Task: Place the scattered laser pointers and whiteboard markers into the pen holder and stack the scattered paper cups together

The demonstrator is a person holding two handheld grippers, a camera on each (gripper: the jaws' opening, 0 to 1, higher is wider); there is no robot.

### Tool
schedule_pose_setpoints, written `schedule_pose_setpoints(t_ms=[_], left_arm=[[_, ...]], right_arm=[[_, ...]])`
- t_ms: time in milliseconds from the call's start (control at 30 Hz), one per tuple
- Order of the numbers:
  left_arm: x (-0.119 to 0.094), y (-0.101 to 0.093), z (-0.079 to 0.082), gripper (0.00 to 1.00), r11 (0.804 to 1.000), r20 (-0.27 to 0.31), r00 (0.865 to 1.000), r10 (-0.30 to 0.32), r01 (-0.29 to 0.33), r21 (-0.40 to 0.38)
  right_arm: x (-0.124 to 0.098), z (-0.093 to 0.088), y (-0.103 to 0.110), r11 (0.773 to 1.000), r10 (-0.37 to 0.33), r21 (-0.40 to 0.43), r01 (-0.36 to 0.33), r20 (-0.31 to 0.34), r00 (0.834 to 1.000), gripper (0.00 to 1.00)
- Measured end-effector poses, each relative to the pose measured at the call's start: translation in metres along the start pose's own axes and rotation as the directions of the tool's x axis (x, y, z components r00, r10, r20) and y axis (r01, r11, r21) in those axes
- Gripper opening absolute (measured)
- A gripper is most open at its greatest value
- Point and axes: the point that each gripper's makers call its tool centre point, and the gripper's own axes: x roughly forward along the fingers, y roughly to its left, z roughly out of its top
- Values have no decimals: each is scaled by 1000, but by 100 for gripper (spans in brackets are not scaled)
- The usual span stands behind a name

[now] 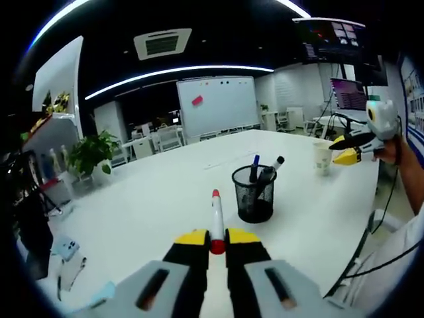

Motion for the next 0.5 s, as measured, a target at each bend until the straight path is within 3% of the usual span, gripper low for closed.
schedule_pose_setpoints(t_ms=[500], left_arm=[[2, -2, 1, 10, 1000, 15, 1000, -15, 15, 5]], right_arm=[[0, 1, 2, 1000, -3, -10, 2, -7, 1000, 30]])
